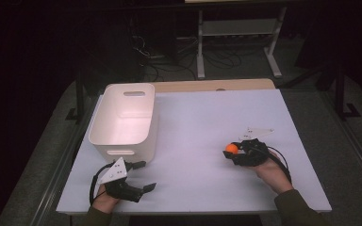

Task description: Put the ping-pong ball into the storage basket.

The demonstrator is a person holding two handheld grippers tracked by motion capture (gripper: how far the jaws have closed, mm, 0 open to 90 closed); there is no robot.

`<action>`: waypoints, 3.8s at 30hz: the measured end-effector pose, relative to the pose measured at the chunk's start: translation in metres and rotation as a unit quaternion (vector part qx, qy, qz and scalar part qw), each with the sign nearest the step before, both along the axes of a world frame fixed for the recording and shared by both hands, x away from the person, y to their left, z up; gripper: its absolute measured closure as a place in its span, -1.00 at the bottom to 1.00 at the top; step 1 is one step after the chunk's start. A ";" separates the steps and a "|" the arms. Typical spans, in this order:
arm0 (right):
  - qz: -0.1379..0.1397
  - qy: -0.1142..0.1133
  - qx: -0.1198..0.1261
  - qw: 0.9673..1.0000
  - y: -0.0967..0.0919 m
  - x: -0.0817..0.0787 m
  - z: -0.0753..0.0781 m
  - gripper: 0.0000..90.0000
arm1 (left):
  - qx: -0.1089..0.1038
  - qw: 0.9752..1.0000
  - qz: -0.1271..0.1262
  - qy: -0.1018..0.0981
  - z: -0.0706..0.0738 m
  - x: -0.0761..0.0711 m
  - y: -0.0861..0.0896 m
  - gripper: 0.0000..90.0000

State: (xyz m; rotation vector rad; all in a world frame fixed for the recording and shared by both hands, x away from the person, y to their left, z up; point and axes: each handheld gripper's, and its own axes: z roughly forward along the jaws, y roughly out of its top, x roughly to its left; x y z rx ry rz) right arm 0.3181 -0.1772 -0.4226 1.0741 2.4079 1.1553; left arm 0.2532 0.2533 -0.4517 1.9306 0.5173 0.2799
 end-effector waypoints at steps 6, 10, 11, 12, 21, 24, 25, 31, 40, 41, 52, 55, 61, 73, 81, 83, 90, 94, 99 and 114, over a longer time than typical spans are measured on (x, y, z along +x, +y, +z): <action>0.004 -0.001 0.002 1.000 0.004 0.001 0.002 0.10 | 0.000 1.000 0.000 0.000 0.000 0.000 0.000 -0.69; 0.009 -0.001 0.003 1.000 0.007 0.002 0.003 0.10 | 0.000 1.000 0.001 0.000 0.000 0.000 0.000 -0.69; 0.009 -0.001 0.003 1.000 0.007 0.002 0.003 0.10 | 0.000 1.000 0.001 0.000 0.000 0.000 0.000 -0.69; 0.010 -0.001 0.002 1.000 0.007 0.002 0.003 0.10 | 0.000 1.000 0.001 -0.001 0.000 0.000 0.000 -0.69; 0.019 0.001 0.001 1.000 0.013 0.004 0.003 0.10 | -0.001 1.000 0.001 -0.001 0.000 0.000 0.000 -0.69; 0.022 0.001 0.000 1.000 0.015 0.005 0.004 0.10 | -0.001 1.000 0.001 -0.001 0.000 0.000 0.000 -0.69; 0.023 0.002 0.001 1.000 0.016 0.005 0.004 0.10 | -0.001 1.000 0.001 -0.001 0.000 0.000 0.000 -0.69; 0.029 0.002 0.001 1.000 0.022 0.007 0.005 0.10 | 0.000 1.000 0.000 -0.002 0.000 0.000 0.000 -0.69; 0.037 0.003 0.003 0.999 0.028 0.010 0.006 0.10 | 0.000 1.000 0.000 -0.002 0.000 0.000 0.000 -0.69; 0.037 0.003 0.004 0.999 0.029 0.010 0.006 0.10 | 0.000 1.000 0.000 -0.002 0.000 0.000 0.000 -0.69; 0.048 0.007 0.005 0.999 0.039 0.012 0.005 0.10 | 0.000 1.000 0.000 -0.002 0.000 0.000 0.000 -0.69; 0.050 0.007 0.005 0.999 0.040 0.013 0.005 0.10 | 0.000 1.000 0.000 -0.002 0.000 0.000 0.000 -0.69; 0.055 0.010 0.006 0.998 0.046 0.014 0.006 0.10 | 0.000 1.000 0.000 -0.002 0.000 0.000 0.000 -0.69; 0.066 0.009 0.005 0.998 0.056 0.016 0.005 0.10 | 0.000 1.000 0.000 -0.002 0.000 0.000 0.000 -0.69; 0.074 0.012 0.002 0.997 0.064 0.017 0.005 0.10 | -0.001 1.000 0.001 -0.002 0.000 0.000 0.000 -0.69; 0.076 0.013 0.002 0.997 0.066 0.017 0.005 0.10 | -0.001 1.000 0.001 -0.002 0.000 0.000 0.000 -0.69; 0.083 0.013 0.002 0.996 0.073 0.017 0.005 0.10 | 0.000 1.000 0.000 -0.002 0.000 0.000 0.000 -0.69; 0.087 0.014 0.001 0.996 0.076 0.017 0.004 0.10 | -0.001 1.000 0.000 -0.002 0.000 0.000 0.000 -0.69; 0.092 0.015 0.001 0.996 0.082 0.018 0.004 0.10 | -0.001 1.000 0.000 -0.002 0.000 0.000 0.000 -0.69; 0.110 0.021 0.005 0.994 0.098 0.020 0.002 0.10 | -0.001 1.000 0.000 -0.002 0.000 0.000 0.000 -0.69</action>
